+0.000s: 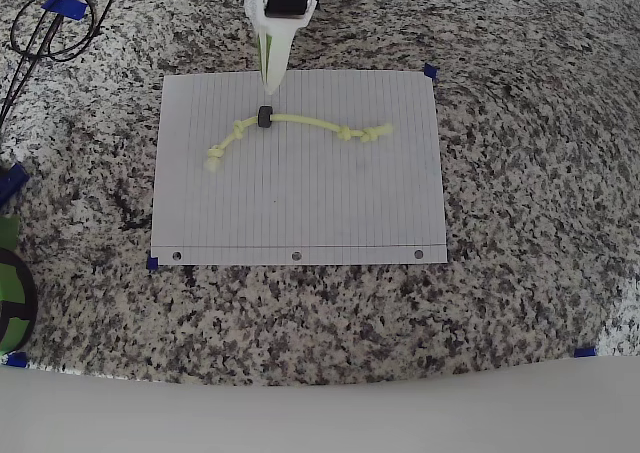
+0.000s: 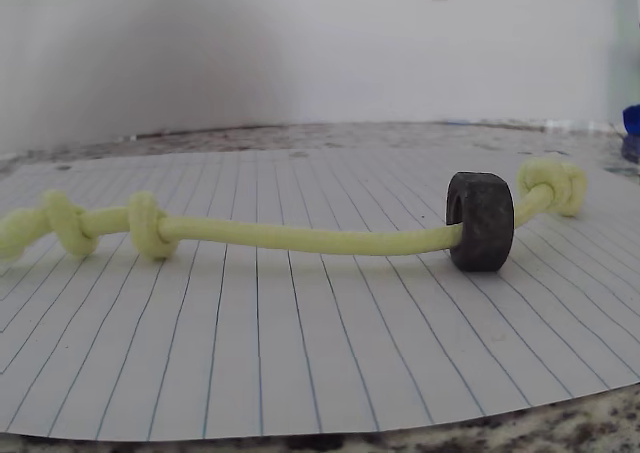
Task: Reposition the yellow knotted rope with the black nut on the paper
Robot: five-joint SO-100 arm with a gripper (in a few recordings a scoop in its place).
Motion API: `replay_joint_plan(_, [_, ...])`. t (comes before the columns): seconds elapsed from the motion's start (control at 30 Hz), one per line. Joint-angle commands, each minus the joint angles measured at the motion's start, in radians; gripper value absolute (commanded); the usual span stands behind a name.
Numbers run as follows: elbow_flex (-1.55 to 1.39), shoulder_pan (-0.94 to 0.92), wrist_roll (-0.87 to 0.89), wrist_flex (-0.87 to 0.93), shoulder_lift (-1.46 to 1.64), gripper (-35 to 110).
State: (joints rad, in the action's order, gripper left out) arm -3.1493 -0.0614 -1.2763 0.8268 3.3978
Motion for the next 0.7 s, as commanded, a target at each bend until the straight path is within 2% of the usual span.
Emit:
replay_joint_plan(0.0, [0.035,-0.005,-0.179,0.032,0.011,0])
replay_joint_plan(0.23, [0.034,-0.006,-0.324,0.135,0.012,0])
replay_joint_plan(0.67, [-0.038,0.021,-0.330,0.141,0.012,0])
